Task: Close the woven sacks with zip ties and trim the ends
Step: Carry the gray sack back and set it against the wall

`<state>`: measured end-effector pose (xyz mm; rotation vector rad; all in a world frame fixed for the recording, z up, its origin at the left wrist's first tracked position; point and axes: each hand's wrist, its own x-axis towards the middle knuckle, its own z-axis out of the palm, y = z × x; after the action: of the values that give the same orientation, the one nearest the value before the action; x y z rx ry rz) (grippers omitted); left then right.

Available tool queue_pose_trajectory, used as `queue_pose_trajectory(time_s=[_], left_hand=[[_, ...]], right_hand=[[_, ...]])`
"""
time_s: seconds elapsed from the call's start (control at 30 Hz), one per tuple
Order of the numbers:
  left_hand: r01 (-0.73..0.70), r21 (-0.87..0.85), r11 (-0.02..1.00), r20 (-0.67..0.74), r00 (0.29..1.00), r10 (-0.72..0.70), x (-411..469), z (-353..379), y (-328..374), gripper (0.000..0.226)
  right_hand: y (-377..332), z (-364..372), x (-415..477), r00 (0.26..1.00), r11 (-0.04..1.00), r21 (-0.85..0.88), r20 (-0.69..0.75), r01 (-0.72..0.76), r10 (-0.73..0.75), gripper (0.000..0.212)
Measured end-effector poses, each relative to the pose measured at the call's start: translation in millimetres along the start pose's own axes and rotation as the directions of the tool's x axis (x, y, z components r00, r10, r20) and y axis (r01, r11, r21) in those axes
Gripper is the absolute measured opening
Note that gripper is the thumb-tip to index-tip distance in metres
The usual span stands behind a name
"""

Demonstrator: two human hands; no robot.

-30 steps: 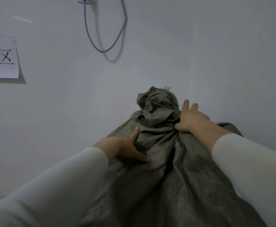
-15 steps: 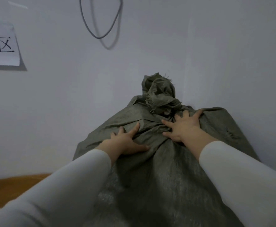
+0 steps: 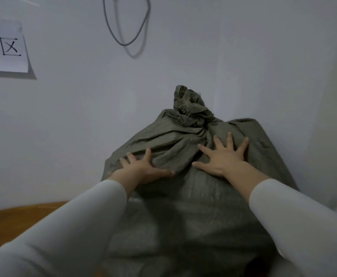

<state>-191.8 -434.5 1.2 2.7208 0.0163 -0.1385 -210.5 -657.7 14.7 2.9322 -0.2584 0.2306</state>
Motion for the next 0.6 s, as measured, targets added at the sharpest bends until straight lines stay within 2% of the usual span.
queue_pose_trajectory(time_s=[0.07, 0.13, 0.27, 0.4, 0.6], left_hand=[[0.078, -0.014, 0.997, -0.026, 0.997, -0.078, -15, 3, -19, 0.135], [0.134, -0.091, 0.987, -0.044, 0.989, -0.139, -20, 5, -41, 0.135], [0.171, -0.271, 0.947, 0.068, 0.985, -0.158, -14, 15, -66, 0.149], [0.093, -0.399, 0.912, -0.041, 0.992, -0.119, -15, 27, -56, 0.111], [0.004, -0.353, 0.936, -0.097, 0.994, -0.041, 10, 25, -23, 0.11]], right_hand=[[-1, 9, -19, 0.997, 0.997, 0.038, 0.032, -0.066, 0.064, 0.084], [-2, 18, -35, 0.992, 0.986, 0.113, 0.048, -0.119, 0.114, 0.089], [-6, 35, -62, 0.97, 0.933, 0.297, 0.19, -0.206, 0.154, 0.086], [-4, 50, -72, 0.97, 0.924, 0.318, 0.184, -0.211, 0.159, 0.078], [21, 58, -58, 0.955, 0.899, 0.341, 0.208, -0.273, 0.211, 0.078]])
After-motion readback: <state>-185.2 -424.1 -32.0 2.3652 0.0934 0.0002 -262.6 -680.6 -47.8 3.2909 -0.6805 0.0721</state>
